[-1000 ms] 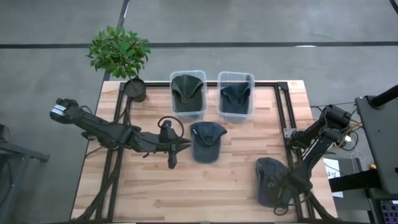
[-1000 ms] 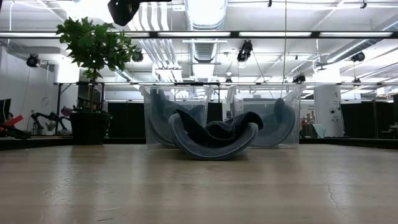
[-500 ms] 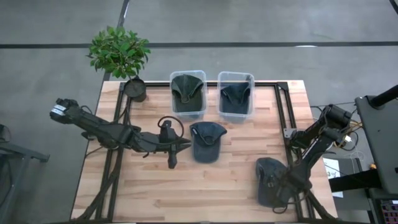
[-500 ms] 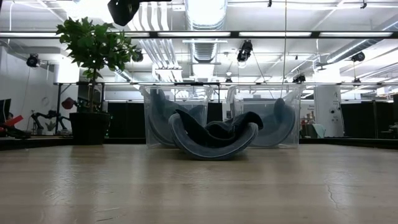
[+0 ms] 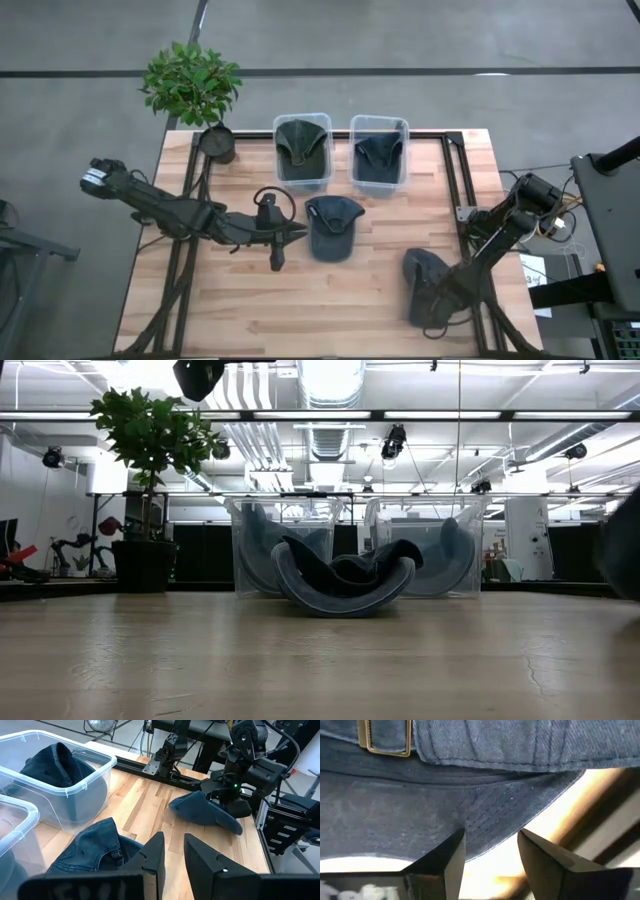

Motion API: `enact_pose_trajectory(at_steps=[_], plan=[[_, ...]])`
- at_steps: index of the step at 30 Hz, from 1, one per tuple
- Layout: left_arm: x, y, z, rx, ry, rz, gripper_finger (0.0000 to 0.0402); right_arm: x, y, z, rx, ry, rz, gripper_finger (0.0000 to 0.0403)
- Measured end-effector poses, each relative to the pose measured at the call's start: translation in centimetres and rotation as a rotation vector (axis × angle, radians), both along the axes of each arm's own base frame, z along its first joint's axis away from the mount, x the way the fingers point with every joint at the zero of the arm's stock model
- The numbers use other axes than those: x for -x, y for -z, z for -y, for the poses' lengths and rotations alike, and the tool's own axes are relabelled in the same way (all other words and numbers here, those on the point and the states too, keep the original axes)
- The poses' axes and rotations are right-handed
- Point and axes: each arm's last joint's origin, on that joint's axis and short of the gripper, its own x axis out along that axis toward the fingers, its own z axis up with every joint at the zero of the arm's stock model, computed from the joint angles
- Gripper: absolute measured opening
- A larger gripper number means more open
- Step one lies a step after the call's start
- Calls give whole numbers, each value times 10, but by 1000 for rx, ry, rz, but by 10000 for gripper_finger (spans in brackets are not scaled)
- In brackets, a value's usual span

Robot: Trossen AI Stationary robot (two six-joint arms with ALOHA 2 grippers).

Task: Pick & Place hat
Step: Put the bottom blue cap into the right transparent bin

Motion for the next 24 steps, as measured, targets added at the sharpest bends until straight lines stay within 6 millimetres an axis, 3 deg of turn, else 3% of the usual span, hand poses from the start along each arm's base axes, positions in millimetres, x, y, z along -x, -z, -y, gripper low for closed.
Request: enact_pose_trajectory(at_steps=[11,24], plan=[[0,0,0,-5,1,-3,66,-25,-5,8,69,-6,225,173],[0,0,0,-4,1,-3,66,-32,-10,9,171,6,381,173]])
